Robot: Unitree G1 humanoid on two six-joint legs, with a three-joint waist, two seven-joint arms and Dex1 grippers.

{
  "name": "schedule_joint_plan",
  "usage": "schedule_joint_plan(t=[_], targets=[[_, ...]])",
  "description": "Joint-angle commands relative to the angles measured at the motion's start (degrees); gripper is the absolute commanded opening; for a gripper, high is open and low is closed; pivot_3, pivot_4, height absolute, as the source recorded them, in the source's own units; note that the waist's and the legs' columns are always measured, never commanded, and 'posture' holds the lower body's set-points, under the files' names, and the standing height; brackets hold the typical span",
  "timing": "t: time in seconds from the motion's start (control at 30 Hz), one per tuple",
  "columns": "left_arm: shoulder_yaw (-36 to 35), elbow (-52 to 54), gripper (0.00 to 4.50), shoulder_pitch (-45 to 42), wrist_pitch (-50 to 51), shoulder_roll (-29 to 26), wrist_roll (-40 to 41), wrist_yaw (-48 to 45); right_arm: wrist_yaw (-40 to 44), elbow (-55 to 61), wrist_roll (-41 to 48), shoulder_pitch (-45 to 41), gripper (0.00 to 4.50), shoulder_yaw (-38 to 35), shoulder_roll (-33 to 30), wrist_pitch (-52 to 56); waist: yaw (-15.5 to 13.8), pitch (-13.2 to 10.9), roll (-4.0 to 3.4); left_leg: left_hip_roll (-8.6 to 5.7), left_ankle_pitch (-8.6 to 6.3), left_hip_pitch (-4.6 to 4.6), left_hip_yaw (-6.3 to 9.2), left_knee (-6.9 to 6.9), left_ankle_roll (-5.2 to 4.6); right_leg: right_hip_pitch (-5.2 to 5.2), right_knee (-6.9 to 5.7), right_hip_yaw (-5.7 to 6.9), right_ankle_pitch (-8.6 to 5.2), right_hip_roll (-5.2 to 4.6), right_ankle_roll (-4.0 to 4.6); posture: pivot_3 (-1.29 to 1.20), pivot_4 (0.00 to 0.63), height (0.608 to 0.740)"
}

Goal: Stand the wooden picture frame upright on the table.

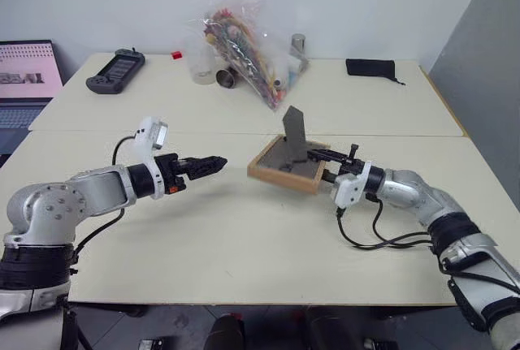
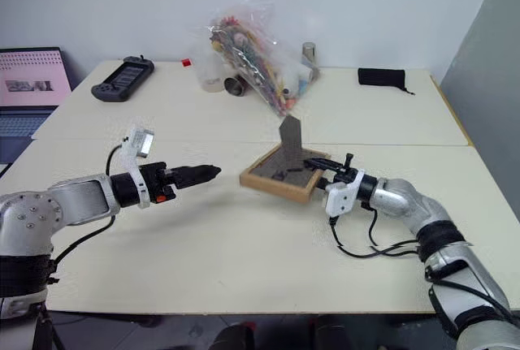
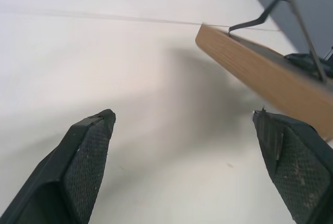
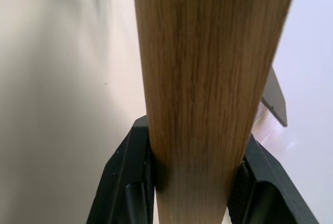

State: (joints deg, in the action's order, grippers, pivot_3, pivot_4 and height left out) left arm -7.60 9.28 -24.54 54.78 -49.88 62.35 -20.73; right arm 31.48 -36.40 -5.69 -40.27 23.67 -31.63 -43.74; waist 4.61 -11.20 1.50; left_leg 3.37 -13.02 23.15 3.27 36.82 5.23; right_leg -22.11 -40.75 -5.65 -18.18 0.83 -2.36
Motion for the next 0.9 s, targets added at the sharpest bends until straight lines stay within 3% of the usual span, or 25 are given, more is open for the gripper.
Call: schedule_joint_plan(t=[0.03,0.17,0.3,0.47,0.9], targets=[[1.5,7.1,4.50,2.0,-8.6,-0.9,-10.7,-4.0,12.7,11.8,18.5,-0.5,1.32,-5.7,1.6,20.9,0.0,0.0,-0.03,0.05,0.00,-0.02,-0.01,-0.03,0.00,0.00,0.02,-0.01,0.00,0.04,0.00,0.00,0.150,0.740],[1.0,9.9,4.50,3.2,-12.4,1.4,-16.6,-2.9,19.3,19.5,35.4,-3.8,1.32,-10.6,4.4,52.0,-0.1,0.0,-0.05,0.08,-0.01,-0.02,0.00,-0.04,-0.01,-0.02,0.00,0.03,0.00,0.08,0.00,0.00,0.150,0.740],[2.1,15.3,4.50,4.5,-13.4,3.9,-18.4,-2.7,25.5,4.8,40.1,-11.9,1.32,-14.4,10.2,65.1,-0.1,-0.1,-0.03,0.07,-0.02,0.05,-0.02,-0.06,-0.03,-0.09,0.09,0.03,-0.01,0.09,-0.01,0.00,0.150,0.740],[0.6,17.8,4.50,7.1,-11.8,5.3,-19.4,-2.6,29.1,-3.0,37.8,-15.5,1.32,-16.8,13.2,68.0,-0.1,-0.1,0.00,0.07,-0.02,0.08,-0.07,-0.12,-0.03,-0.14,0.13,0.02,-0.01,0.09,-0.01,0.00,0.150,0.740],[-0.8,17.0,4.50,9.1,-12.3,7.4,-22.7,-3.4,33.2,-9.0,28.4,-11.6,1.32,-16.3,16.4,62.5,0.0,-0.1,0.00,0.08,-0.03,0.26,-0.01,-0.17,-0.04,-0.20,0.39,0.11,0.01,0.09,-0.03,0.00,0.150,0.740]])
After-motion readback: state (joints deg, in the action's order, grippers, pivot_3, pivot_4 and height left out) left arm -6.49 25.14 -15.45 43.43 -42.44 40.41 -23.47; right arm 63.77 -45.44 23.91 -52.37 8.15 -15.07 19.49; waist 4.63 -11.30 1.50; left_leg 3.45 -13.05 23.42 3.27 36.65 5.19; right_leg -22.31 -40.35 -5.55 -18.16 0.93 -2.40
